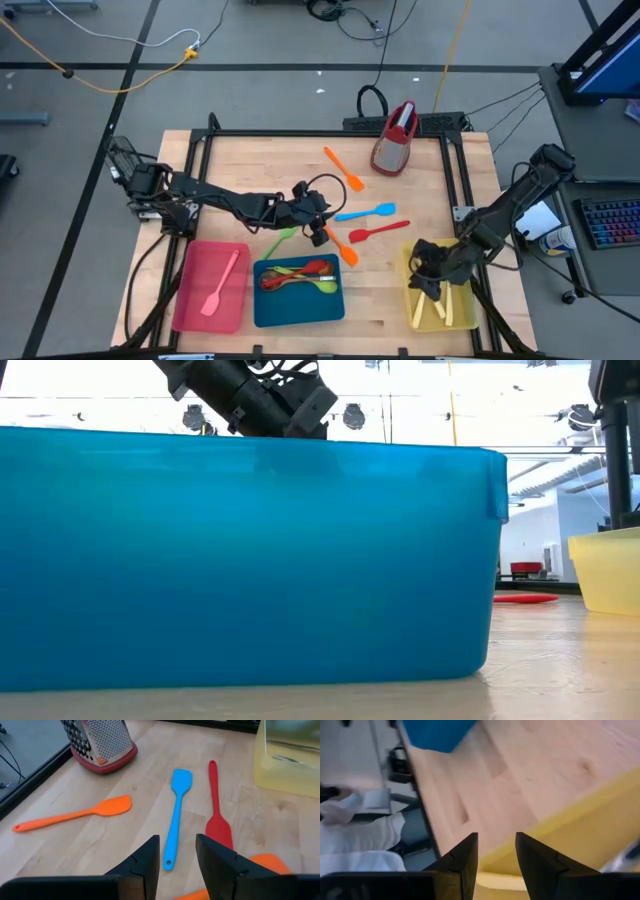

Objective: Pick & Place Kitchen Items
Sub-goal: Put the orange spatula into the pink bin

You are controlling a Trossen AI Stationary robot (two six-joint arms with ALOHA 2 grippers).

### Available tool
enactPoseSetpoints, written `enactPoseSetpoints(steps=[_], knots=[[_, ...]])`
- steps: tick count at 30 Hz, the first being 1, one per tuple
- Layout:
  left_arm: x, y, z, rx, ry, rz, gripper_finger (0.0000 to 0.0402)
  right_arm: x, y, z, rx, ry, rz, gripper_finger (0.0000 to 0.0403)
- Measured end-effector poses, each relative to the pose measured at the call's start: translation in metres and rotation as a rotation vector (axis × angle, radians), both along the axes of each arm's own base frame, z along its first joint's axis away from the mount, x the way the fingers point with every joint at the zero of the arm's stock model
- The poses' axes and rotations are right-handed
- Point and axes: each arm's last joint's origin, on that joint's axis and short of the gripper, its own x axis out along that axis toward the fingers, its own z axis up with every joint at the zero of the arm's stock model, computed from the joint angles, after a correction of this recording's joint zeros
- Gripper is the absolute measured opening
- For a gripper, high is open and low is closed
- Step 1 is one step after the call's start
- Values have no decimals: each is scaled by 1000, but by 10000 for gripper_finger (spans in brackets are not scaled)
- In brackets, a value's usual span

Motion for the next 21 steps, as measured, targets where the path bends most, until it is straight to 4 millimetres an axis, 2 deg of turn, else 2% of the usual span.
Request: enactPoseSetpoints(steps=[3,6,9,12,14,16,21], knots=[[0,0,0,-5,-7,4,131,1,1,4,-29,-73,71,128],[2,0,3,-8,-39,4,131,4,0,8,-148,-188,169,128],[4,0,7,-12,-86,4,131,10,-5,10,-379,-326,188,128],[6,0,10,0,-116,-5,131,16,-16,13,-704,-421,78,128],[7,0,11,19,-122,-16,131,20,-25,15,-886,-429,0,128],[7,2,12,28,-131,-17,131,24,-34,15,-989,-408,-3,128],[8,13,12,34,-134,11,131,38,-56,13,-1066,-329,43,128]])
